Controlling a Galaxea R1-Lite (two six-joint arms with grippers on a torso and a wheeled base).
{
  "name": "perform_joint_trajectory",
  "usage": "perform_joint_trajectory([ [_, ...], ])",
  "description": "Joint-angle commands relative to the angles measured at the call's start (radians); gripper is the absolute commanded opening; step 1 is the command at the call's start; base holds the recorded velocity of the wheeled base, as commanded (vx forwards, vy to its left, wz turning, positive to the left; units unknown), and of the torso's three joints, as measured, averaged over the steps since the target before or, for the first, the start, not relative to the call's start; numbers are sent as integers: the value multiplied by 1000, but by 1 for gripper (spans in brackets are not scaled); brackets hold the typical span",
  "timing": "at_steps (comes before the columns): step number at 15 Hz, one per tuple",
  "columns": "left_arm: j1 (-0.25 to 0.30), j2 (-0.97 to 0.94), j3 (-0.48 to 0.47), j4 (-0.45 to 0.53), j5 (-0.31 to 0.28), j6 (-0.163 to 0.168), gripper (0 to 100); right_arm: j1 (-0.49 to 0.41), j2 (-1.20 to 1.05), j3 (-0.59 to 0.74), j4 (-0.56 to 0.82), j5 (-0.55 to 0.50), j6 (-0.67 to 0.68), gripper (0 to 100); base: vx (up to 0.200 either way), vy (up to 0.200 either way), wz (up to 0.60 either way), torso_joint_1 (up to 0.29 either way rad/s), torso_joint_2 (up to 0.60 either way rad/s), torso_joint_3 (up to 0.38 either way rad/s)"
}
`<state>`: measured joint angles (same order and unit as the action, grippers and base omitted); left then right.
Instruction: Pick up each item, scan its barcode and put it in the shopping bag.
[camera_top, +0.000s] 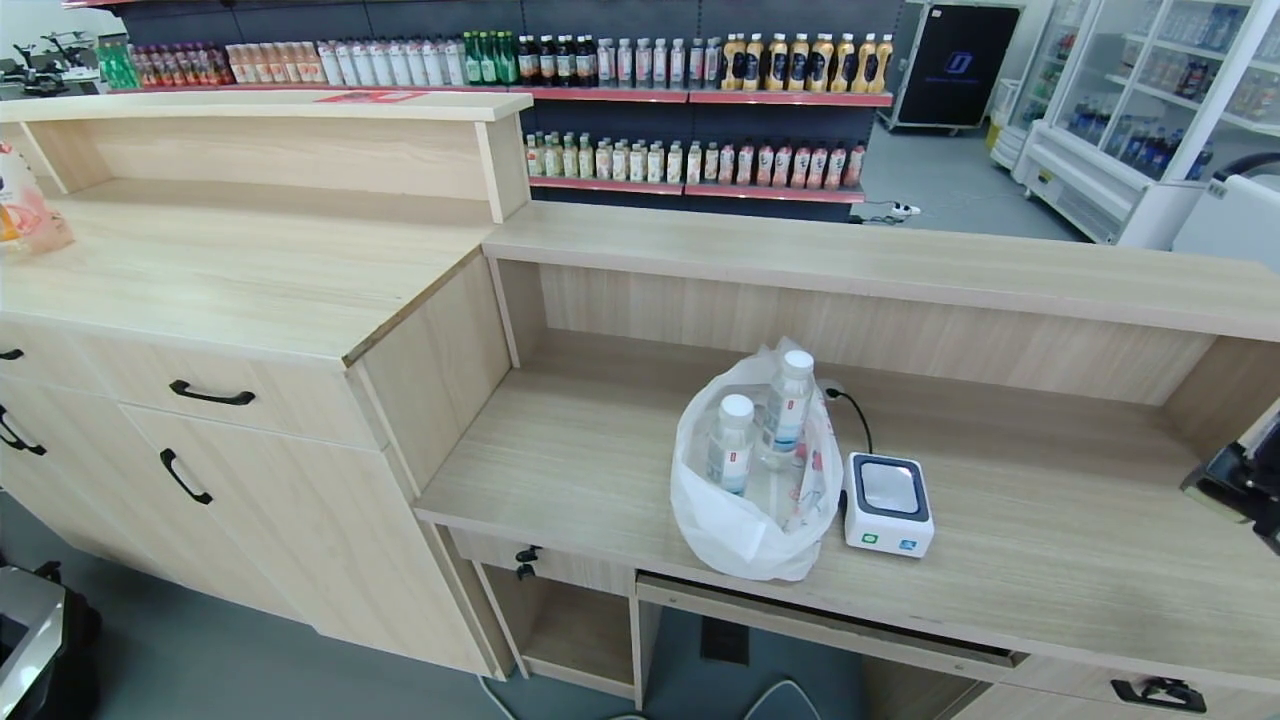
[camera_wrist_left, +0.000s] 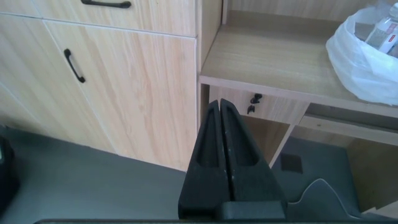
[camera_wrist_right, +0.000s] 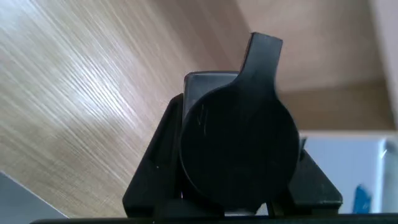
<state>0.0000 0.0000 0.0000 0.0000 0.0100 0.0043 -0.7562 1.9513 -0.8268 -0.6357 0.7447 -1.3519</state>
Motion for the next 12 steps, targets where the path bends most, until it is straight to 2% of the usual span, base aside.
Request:
perform_joint_trajectory([
  [1,0,0,0,0,1,0,0,67,-388,163,103,259,-400,0,0,0,0,0,0,0],
  [2,0,0,0,0,1,0,0,115,-423,166,157,288,-489,0,0,0,0,0,0,0],
  [3,0,0,0,0,1,0,0,256,-488,175,249,295,-705,0,0,0,0,0,0,0],
  [5,0,0,0,0,1,0,0,452,-545,221,238,295,-957,0,0,0,0,0,0,0],
  [6,0,0,0,0,1,0,0,495,-565,233,228,295,-1029,0,0,0,0,0,0,0],
  [7,0,0,0,0,1,0,0,581,-600,258,195,295,-1129,0,0,0,0,0,0,0],
  [9,0,0,0,0,1,0,0,756,-634,284,100,295,-1191,0,0,0,0,0,0,0],
  [11,0,0,0,0,1,0,0,957,-635,275,-94,294,-1188,0,0,0,0,0,0,0],
  [12,0,0,0,0,1,0,0,1026,-624,272,-186,292,-1185,0,0,0,0,0,0,0],
])
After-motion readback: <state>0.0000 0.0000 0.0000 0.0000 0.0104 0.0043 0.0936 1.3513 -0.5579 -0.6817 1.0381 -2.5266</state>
